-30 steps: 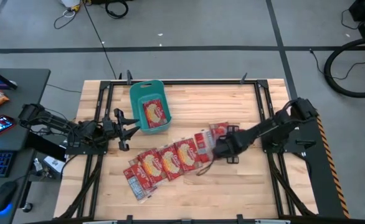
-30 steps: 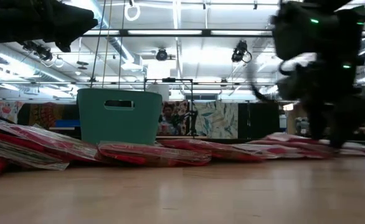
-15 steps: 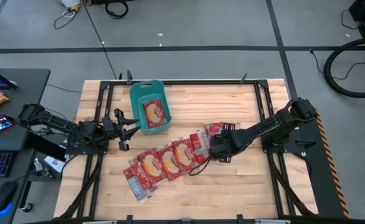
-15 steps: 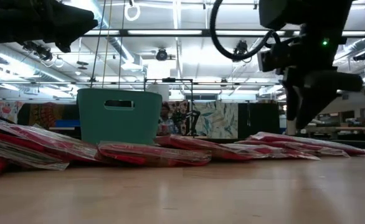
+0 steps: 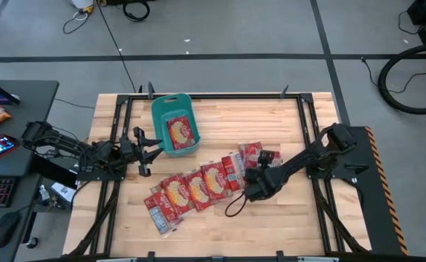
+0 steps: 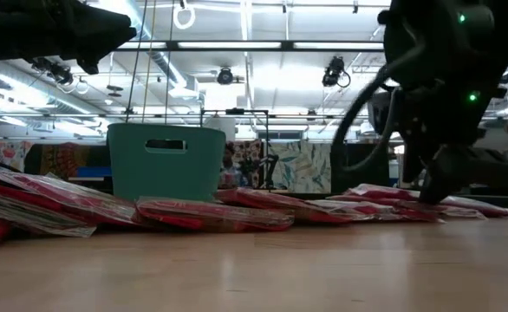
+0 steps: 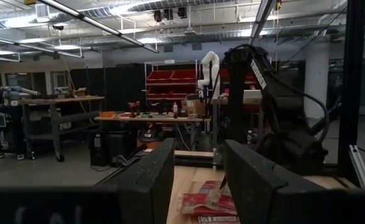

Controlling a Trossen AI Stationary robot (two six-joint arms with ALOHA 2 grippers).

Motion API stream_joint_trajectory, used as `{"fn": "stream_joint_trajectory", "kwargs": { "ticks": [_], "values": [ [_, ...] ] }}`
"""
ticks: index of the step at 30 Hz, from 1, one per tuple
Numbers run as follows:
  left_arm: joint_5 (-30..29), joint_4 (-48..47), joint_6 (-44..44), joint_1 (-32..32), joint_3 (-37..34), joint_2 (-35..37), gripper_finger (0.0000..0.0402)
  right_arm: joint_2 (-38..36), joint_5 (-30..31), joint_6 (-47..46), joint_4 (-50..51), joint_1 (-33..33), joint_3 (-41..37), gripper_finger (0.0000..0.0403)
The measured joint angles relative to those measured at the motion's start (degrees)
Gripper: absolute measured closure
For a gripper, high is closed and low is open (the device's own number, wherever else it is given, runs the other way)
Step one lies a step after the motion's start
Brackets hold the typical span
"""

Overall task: Sort popcorn bags into baskets
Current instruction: Put the red popcorn bag into the green bin

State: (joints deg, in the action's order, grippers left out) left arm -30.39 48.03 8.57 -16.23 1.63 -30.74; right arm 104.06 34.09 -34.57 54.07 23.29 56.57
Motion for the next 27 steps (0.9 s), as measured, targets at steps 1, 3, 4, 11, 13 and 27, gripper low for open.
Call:
{"fn": "stream_joint_trajectory", "kwargs": {
  "ticks": [1,3,4,11,13,27],
  "values": [
    [0.0,-0.02,-0.02,0.0,0.0,0.02,0.0258,0.58,0.12,0.03,0.45,0.0,0.03,0.013],
    [0.0,-0.02,-0.02,0.0,0.0,0.0,0.0258,1.46,0.57,0.05,1.5,-0.08,0.04,0.0131],
    [0.0,-0.02,-0.02,0.0,0.0,0.0,0.0258,1.66,0.68,0.05,1.89,-0.2,0.04,0.0133],
    [0.0,-0.03,0.01,0.0,0.0,0.0,0.0258,1.61,-1.77,1.97,1.81,-1.71,-0.43,0.0223],
    [0.0,-0.04,0.01,0.0,0.0,0.02,0.0258,1.72,-2.58,2.51,1.44,-1.99,-0.45,0.0265],
    [0.0,-0.07,0.02,0.01,0.0,0.01,0.0258,1.81,-3.82,2.11,7.79,-1.29,5.38,0.0394]
  ]
}}
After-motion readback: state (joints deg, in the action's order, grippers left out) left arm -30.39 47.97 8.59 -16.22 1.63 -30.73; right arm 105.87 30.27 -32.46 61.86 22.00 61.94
